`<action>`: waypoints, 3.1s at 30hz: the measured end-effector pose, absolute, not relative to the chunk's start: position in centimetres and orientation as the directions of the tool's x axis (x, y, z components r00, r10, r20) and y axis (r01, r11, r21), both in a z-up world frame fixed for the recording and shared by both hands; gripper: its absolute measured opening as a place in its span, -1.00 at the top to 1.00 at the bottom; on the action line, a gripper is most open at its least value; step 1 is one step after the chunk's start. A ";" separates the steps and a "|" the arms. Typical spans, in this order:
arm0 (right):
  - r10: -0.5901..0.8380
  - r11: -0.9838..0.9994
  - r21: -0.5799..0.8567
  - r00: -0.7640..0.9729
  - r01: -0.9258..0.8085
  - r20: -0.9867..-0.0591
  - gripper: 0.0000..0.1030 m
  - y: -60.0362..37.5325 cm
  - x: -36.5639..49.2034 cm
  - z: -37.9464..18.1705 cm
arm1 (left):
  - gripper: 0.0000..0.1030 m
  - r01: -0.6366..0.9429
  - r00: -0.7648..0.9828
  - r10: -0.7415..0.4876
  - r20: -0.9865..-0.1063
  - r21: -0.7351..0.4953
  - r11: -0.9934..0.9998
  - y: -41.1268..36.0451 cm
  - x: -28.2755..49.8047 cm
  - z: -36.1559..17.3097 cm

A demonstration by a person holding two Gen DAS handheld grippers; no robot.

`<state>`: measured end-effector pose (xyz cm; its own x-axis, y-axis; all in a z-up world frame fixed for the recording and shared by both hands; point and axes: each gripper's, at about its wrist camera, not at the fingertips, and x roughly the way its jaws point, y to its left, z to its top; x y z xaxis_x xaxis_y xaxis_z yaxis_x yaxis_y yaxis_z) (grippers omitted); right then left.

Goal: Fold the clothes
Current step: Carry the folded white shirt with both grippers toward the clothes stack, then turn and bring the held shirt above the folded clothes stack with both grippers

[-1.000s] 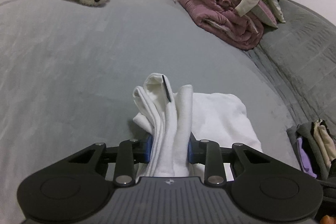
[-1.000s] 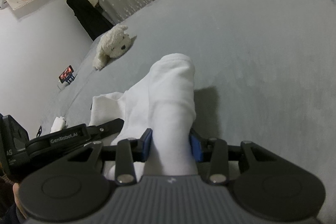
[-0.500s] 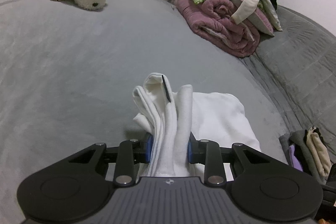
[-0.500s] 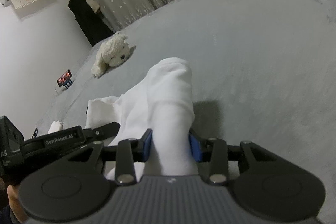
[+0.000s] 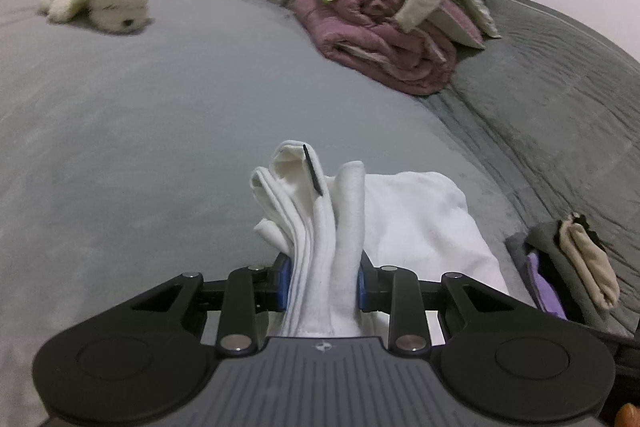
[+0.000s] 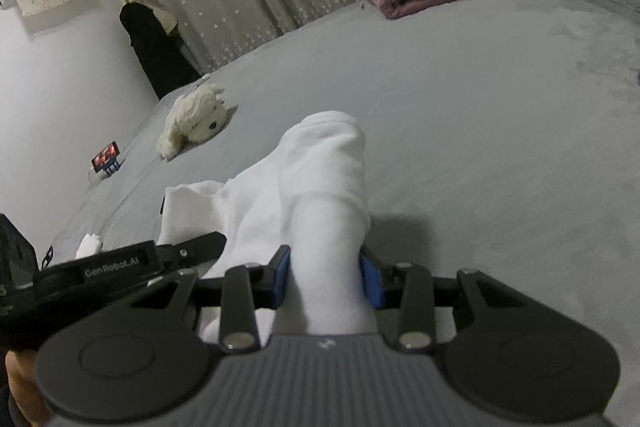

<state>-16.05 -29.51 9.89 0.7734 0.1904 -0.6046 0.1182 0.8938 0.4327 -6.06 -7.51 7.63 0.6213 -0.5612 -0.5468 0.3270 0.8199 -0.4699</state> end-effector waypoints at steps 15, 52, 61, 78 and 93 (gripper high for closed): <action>0.088 0.835 0.512 0.871 0.200 -0.484 0.32 -39.7 -20.3 13.6 | 0.47 0.471 0.578 -0.684 -0.445 -0.503 0.725 -18.3 -5.4 12.3; -0.101 0.761 0.565 0.918 0.320 -0.384 0.36 -74.8 -26.8 21.3 | 0.48 0.547 0.396 -0.840 -0.371 -0.639 0.540 -49.9 -9.6 17.5; -0.146 0.776 0.480 0.857 0.409 -0.495 0.38 -79.2 -25.0 20.1 | 0.47 0.514 0.427 -0.810 -0.401 -0.630 0.583 -53.7 -11.2 14.9; -0.521 0.776 0.084 0.711 0.625 -0.472 0.17 -73.7 -22.0 17.3 | 0.28 0.497 0.370 -0.838 -0.401 -0.676 0.544 -50.8 -9.5 14.8; -0.436 0.803 0.220 0.797 0.554 -0.418 0.18 -64.6 -25.9 16.3 | 0.29 0.662 0.485 -0.825 -0.290 -0.495 0.563 -49.2 -10.9 18.5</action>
<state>-25.95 -64.57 16.30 0.7973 -0.4356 -0.4178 0.5539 0.8030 0.2199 -10.87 -49.19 18.49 0.4850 -0.8249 -0.2903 0.6617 0.5632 -0.4950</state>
